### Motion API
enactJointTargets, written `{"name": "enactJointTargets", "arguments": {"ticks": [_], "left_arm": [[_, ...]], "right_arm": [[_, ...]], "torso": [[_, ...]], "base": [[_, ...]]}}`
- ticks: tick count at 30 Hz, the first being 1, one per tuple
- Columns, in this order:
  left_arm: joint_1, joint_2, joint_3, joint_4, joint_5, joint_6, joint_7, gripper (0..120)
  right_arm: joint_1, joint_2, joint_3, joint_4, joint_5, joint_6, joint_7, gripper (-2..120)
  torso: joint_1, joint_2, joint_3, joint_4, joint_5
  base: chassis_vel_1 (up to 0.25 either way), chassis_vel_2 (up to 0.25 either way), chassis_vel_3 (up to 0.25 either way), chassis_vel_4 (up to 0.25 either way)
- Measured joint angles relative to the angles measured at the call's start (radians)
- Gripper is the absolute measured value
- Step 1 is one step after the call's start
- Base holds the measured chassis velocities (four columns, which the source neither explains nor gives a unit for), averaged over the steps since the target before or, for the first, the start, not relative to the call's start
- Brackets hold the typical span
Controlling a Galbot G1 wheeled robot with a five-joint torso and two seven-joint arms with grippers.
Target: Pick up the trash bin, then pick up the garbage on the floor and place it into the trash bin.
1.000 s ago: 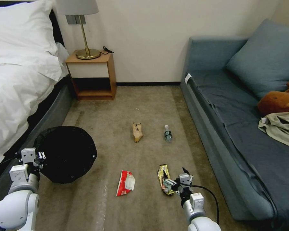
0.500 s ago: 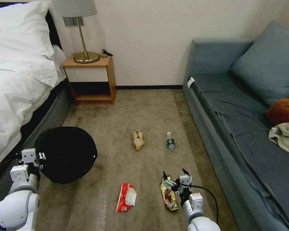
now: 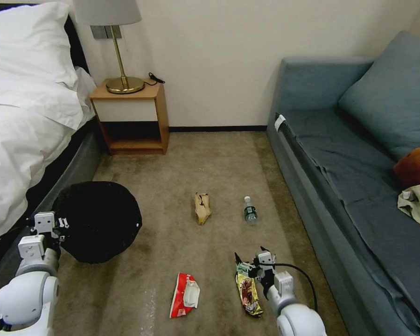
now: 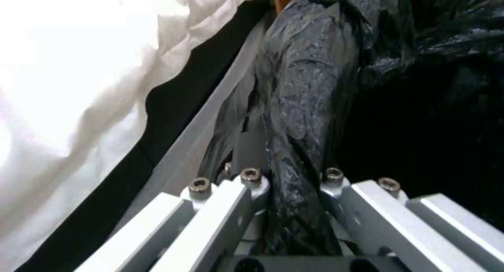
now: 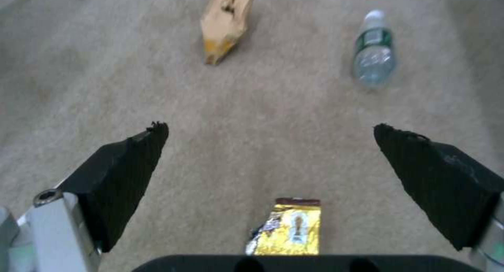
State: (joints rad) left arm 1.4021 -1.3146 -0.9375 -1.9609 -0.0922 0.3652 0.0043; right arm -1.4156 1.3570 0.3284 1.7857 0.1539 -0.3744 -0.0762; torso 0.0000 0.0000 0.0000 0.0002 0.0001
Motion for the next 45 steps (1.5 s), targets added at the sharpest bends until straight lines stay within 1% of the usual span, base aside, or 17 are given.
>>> {"name": "enactJointTargets", "arguments": {"ticks": [1,2,4,5,7,8,10,13,14,16,18,20,22,24,31,36,45], "left_arm": [[0.003,0.000,-0.001,-0.004,0.002,-0.001,0.000,4],[0.003,0.000,-0.001,-0.004,0.002,-0.001,0.000,4],[0.015,-0.006,-0.005,-0.016,0.009,-0.001,0.002,4],[0.015,-0.006,-0.005,-0.016,0.009,-0.001,0.002,4],[0.027,-0.020,-0.005,-0.028,0.019,-0.005,0.006,4],[0.027,-0.020,-0.005,-0.028,0.019,-0.005,0.006,4],[0.038,-0.035,-0.004,-0.037,0.031,-0.012,0.010,4],[0.041,-0.045,0.004,-0.040,0.041,-0.017,0.012,4],[0.041,-0.050,0.012,-0.041,0.046,-0.019,0.013,4],[0.047,-0.057,0.015,-0.044,0.049,-0.024,0.014,4],[0.053,-0.060,0.015,-0.047,0.049,-0.027,0.014,4],[0.076,-0.066,0.009,-0.061,0.042,-0.031,0.016,4],[0.081,-0.068,0.007,-0.068,0.040,-0.031,0.016,4],[0.091,-0.070,0.003,-0.087,0.035,-0.031,0.016,4],[0.094,-0.075,0.005,-0.100,0.032,-0.031,0.022,4],[0.094,-0.077,0.005,-0.101,0.034,-0.031,0.022,4],[0.098,-0.087,0.005,-0.107,0.042,-0.031,0.022,4]], "right_arm": [[0.016,-0.017,-0.009,-0.005,0.035,-0.033,0.003,100],[0.016,-0.017,-0.009,-0.005,0.035,-0.033,0.003,100],[0.071,-0.067,-0.038,-0.023,0.164,-0.122,0.015,100],[0.071,-0.067,-0.038,-0.023,0.164,-0.122,0.015,100],[0.122,-0.106,-0.067,-0.054,0.254,-0.172,0.020,100],[0.122,-0.106,-0.067,-0.054,0.254,-0.172,0.020,100],[0.167,-0.138,-0.098,-0.092,0.317,-0.204,0.026,100],[0.187,-0.164,-0.111,-0.123,0.347,-0.222,0.030,100],[0.191,-0.180,-0.113,-0.145,0.354,-0.225,0.030,100],[0.203,-0.193,-0.122,-0.173,0.356,-0.226,0.029,100],[0.214,-0.198,-0.130,-0.191,0.357,-0.226,0.028,100],[0.257,-0.205,-0.160,-0.257,0.357,-0.226,0.026,100],[0.271,-0.204,-0.168,-0.278,0.357,-0.226,0.026,100],[0.309,-0.193,-0.191,-0.335,0.356,-0.227,0.027,100],[0.352,-0.161,-0.231,-0.413,0.344,-0.224,0.026,100],[0.375,-0.136,-0.261,-0.482,0.316,-0.199,0.023,100],[0.392,-0.121,-0.286,-0.570,0.261,-0.157,0.004,100]], "torso": [[0.000,0.000,0.000,-0.0001,0.0001],[0.000,0.000,0.000,-0.0001,0.0001],[0.000,0.000,0.000,-0.0001,0.0000],[0.000,0.000,0.000,-0.0001,0.0000],[0.000,0.000,0.000,-0.0003,0.0000],[0.000,0.000,0.000,-0.0003,0.0000],[0.000,0.000,0.000,-0.0001,0.0002],[0.000,0.000,0.000,0.0002,0.0001],[0.000,0.000,0.000,-0.0003,0.0000],[0.000,0.000,0.000,-0.0008,-0.0001],[0.000,0.000,0.000,-0.0006,-0.0001],[0.000,0.000,0.000,-0.0002,-0.0001],[0.000,0.000,0.000,-0.0001,-0.0001],[0.000,0.000,0.000,0.0000,0.0000],[0.000,0.000,0.000,-0.0002,-0.0001],[0.000,0.000,0.000,-0.0002,-0.0001],[0.000,0.000,0.000,-0.0002,-0.0001]], "base": [[0.000,0.000,0.000,0.000],[0.000,0.000,0.000,0.000],[0.000,0.000,0.000,0.000],[0.000,0.000,0.000,0.000],[0.000,0.000,0.000,0.000],[0.000,0.000,0.000,0.000],[0.000,0.000,0.000,0.000],[0.000,0.000,0.000,0.000],[0.000,0.000,0.000,0.000],[0.000,0.000,0.000,0.000],[0.000,0.000,0.000,0.000],[0.000,0.000,0.000,0.000],[0.000,0.000,0.000,0.000],[0.000,0.000,0.000,0.000],[0.000,0.000,0.000,0.000],[0.000,0.000,0.000,0.000],[0.000,0.000,0.000,0.000]]}}
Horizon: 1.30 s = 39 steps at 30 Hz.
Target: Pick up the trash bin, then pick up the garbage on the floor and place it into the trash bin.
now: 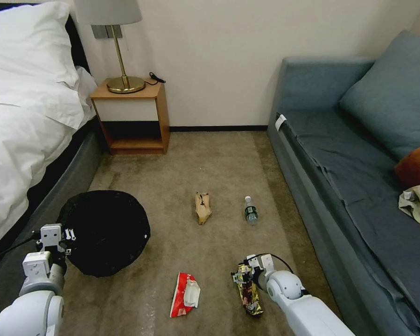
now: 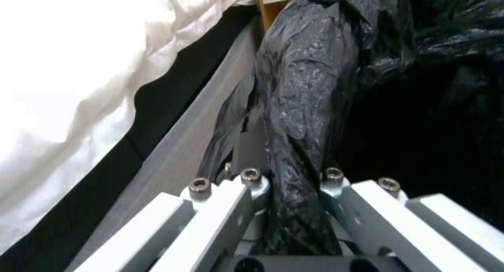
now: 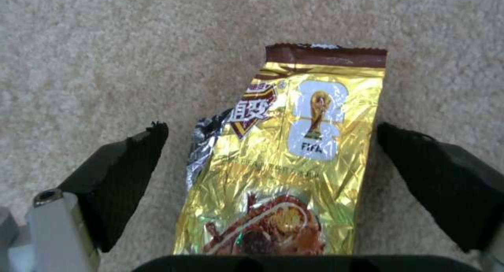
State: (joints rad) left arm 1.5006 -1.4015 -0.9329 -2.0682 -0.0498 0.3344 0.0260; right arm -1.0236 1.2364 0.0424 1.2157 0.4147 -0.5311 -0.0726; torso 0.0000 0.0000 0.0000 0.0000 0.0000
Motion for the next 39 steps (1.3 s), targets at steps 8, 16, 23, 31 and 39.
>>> {"name": "enactJointTargets", "arguments": {"ticks": [8,16,23,31,39], "left_arm": [[0.000,-0.003,-0.001,-0.001,0.001,0.000,0.000,4],[-0.002,0.000,0.001,0.002,0.003,-0.008,0.000,4],[-0.004,0.004,0.003,0.006,0.003,-0.009,0.001,4],[-0.004,0.005,0.003,0.009,0.003,-0.014,0.003,4],[-0.004,0.005,0.003,0.011,0.002,-0.018,0.004,4]], "right_arm": [[0.001,0.009,0.000,-0.026,-0.023,0.016,-0.011,100],[-0.006,0.018,0.011,-0.046,-0.053,0.025,-0.023,96],[-0.017,0.016,0.023,-0.051,-0.074,0.031,-0.036,85],[-0.023,0.017,0.032,-0.060,-0.096,0.037,-0.054,76],[-0.027,0.019,0.033,-0.060,-0.117,0.039,-0.059,60]], "torso": [[0.000,0.000,0.000,-0.0001,-0.0005],[0.000,0.001,0.000,0.0000,-0.0007],[0.000,0.001,0.000,-0.0003,-0.0008],[0.000,0.001,0.000,-0.0005,-0.0008],[0.000,0.000,0.000,-0.0006,-0.0007]], "base": [[0.000,0.000,0.000,0.000],[0.000,0.000,0.000,0.000],[0.000,0.000,0.000,0.000],[0.000,0.000,0.000,0.000],[0.000,0.000,0.000,0.000]]}}
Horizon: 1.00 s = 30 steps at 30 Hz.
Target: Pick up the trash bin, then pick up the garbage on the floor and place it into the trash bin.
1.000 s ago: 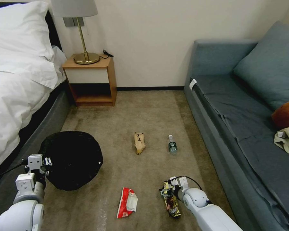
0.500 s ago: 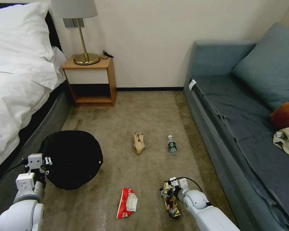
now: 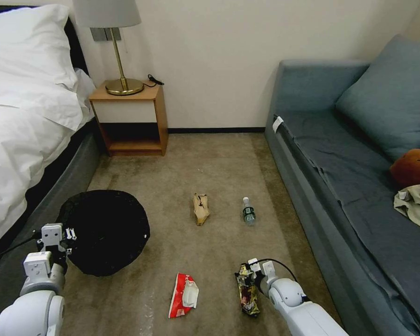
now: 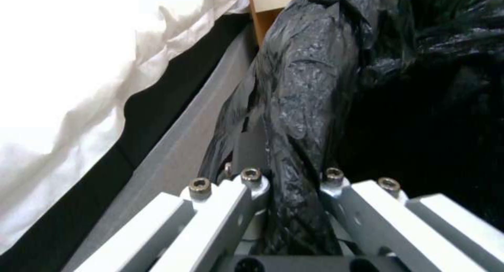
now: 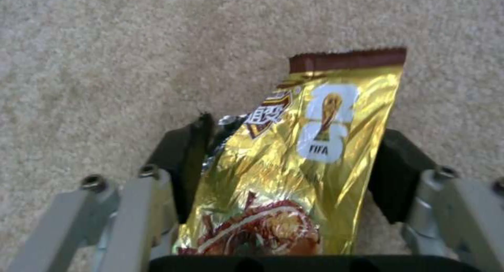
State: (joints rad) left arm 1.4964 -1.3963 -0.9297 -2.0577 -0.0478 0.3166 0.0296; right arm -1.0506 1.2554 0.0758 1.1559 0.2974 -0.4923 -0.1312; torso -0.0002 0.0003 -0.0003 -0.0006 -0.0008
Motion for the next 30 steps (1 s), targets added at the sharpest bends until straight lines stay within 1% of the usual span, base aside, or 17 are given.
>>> {"name": "enactJointTargets", "arguments": {"ticks": [1,3,4,5,6,8,10,12,13,16,18,19,22,23,25,27,30], "left_arm": [[0.000,0.000,0.000,0.000,0.000,0.000,0.000,4],[0.000,0.000,0.000,0.003,0.000,-0.003,0.000,4],[0.000,0.000,0.000,0.003,0.000,-0.003,0.000,4],[-0.001,0.000,0.000,0.004,0.000,-0.003,0.000,4],[-0.001,0.000,0.000,0.004,0.000,-0.003,0.000,4],[-0.003,0.000,0.000,0.005,0.000,-0.004,0.000,4],[-0.003,0.000,0.000,0.006,-0.001,-0.004,0.000,4],[-0.005,0.000,0.001,0.008,-0.001,-0.004,0.000,4],[-0.005,0.000,0.001,0.008,-0.001,-0.004,0.000,4],[-0.005,0.000,0.002,0.009,-0.001,-0.004,0.000,4],[-0.005,0.001,0.002,0.009,-0.001,-0.005,0.001,4],[-0.005,0.001,0.002,0.009,-0.001,-0.005,0.001,4],[-0.005,0.002,0.001,0.010,-0.001,-0.006,0.001,4],[-0.005,0.002,0.001,0.010,-0.001,-0.006,0.001,4],[-0.004,0.002,0.001,0.013,-0.001,-0.007,0.001,4],[-0.004,0.002,0.001,0.015,-0.001,-0.008,0.001,4],[-0.004,0.002,0.001,0.020,-0.001,-0.011,0.001,4]], "right_arm": [[0.000,0.000,0.000,0.000,0.000,0.000,0.000,60],[0.000,0.000,0.000,0.000,-0.007,0.002,-0.001,52],[0.000,0.000,0.000,0.000,-0.007,0.002,-0.001,52],[-0.001,0.000,0.000,0.000,-0.008,0.003,-0.001,48],[-0.001,0.000,0.000,0.000,-0.008,0.003,-0.001,48],[-0.002,-0.001,0.000,0.000,-0.012,0.005,-0.001,42],[-0.003,-0.001,0.000,0.000,-0.013,0.005,-0.001,39],[-0.003,-0.002,0.000,0.000,-0.017,0.006,-0.002,32],[-0.003,-0.002,0.000,0.000,-0.017,0.006,-0.002,32],[-0.004,-0.003,-0.001,0.000,-0.017,0.007,-0.003,26],[-0.005,-0.007,-0.001,0.000,-0.017,0.007,-0.003,19],[-0.005,-0.007,-0.001,0.000,-0.017,0.007,-0.003,19],[-0.011,-0.013,-0.004,0.021,-0.018,0.007,-0.004,11],[-0.011,-0.013,-0.004,0.021,-0.018,0.007,-0.004,11],[-0.023,-0.015,-0.006,0.048,-0.022,0.006,-0.006,2],[-0.028,-0.017,-0.006,0.061,-0.027,0.005,-0.008,0],[-0.040,-0.018,-0.011,0.089,-0.038,0.001,-0.013,0]], "torso": [[0.000,0.000,0.000,0.0000,0.0000],[0.000,0.000,0.000,0.0002,0.0001],[0.000,0.000,0.000,0.0002,0.0001],[0.000,0.000,0.000,0.0002,0.0003],[0.000,0.000,0.000,0.0002,0.0003],[0.000,0.000,0.000,0.0004,0.0005],[0.000,0.000,0.000,0.0004,0.0005],[0.000,0.000,0.000,0.0006,0.0006],[0.000,0.000,0.000,0.0006,0.0006],[0.000,0.000,0.000,0.0008,0.0010],[0.000,0.000,0.000,0.0012,0.0012],[0.000,0.000,0.000,0.0012,0.0012],[0.000,-0.001,0.001,0.0011,0.0016],[0.000,-0.001,0.001,0.0011,0.0016],[0.000,-0.001,0.001,0.0012,0.0021],[0.000,-0.001,0.001,0.0010,0.0020],[0.000,-0.001,0.001,0.0012,0.0023]], "base": [[0.000,0.000,0.000,0.000],[0.000,0.000,0.000,0.000],[0.000,0.000,0.000,0.000],[0.000,0.000,0.000,0.000],[0.000,0.000,0.000,0.000],[0.000,0.000,0.000,0.000],[0.000,0.000,0.000,0.000],[0.000,0.000,0.000,0.000],[0.000,0.000,0.000,0.000],[0.000,0.000,0.000,0.000],[0.000,0.000,0.000,0.000],[0.000,0.000,0.000,0.000],[0.000,0.000,0.000,0.000],[0.000,0.000,0.000,0.000],[0.000,0.000,0.000,0.000],[0.000,0.000,0.000,0.000],[0.000,0.000,0.000,0.000]]}}
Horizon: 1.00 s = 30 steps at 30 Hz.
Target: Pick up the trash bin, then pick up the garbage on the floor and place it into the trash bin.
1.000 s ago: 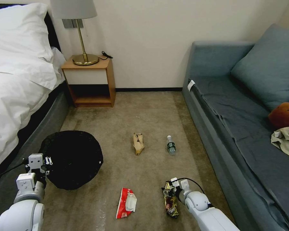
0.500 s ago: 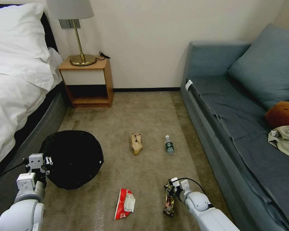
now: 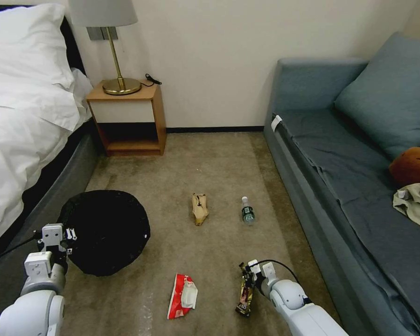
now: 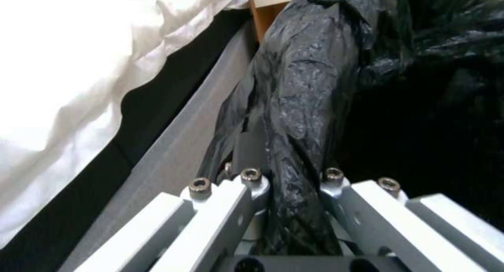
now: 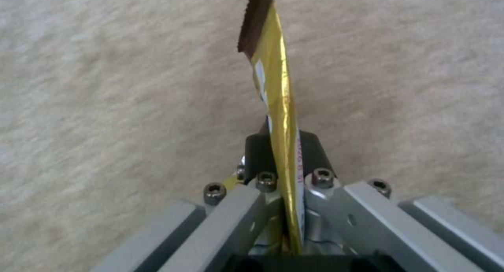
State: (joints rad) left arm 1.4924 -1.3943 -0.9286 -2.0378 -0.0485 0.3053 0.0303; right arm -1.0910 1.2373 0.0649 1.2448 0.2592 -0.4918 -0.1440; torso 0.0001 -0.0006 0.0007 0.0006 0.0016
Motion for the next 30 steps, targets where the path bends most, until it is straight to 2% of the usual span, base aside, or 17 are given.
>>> {"name": "enactJointTargets", "arguments": {"ticks": [12,21,24,30], "left_arm": [[0.000,0.001,0.001,0.014,0.000,-0.009,0.000,4],[-0.001,0.004,0.002,0.022,-0.001,-0.011,0.000,4],[-0.002,0.004,0.003,0.026,-0.001,-0.011,0.000,4],[-0.001,-0.002,0.009,0.023,-0.001,-0.012,0.000,4]], "right_arm": [[-0.027,-0.013,0.014,0.093,-0.006,0.001,-0.007,0],[-0.014,-0.035,0.020,0.106,-0.015,0.021,-0.013,0],[-0.007,-0.050,0.024,0.137,-0.011,0.026,-0.013,0],[0.027,-0.143,0.005,0.288,0.085,0.007,-0.005,0]], "torso": [[0.000,0.000,0.000,-0.0004,-0.0010],[0.000,0.000,-0.001,-0.0006,-0.0013],[0.000,0.000,-0.001,-0.0006,-0.0014],[0.000,0.000,-0.001,-0.0007,-0.0017]], "base": [[0.000,0.000,0.000,0.000],[0.000,0.000,0.000,0.000],[0.000,0.000,0.000,0.000],[0.000,0.000,0.000,0.000]]}}
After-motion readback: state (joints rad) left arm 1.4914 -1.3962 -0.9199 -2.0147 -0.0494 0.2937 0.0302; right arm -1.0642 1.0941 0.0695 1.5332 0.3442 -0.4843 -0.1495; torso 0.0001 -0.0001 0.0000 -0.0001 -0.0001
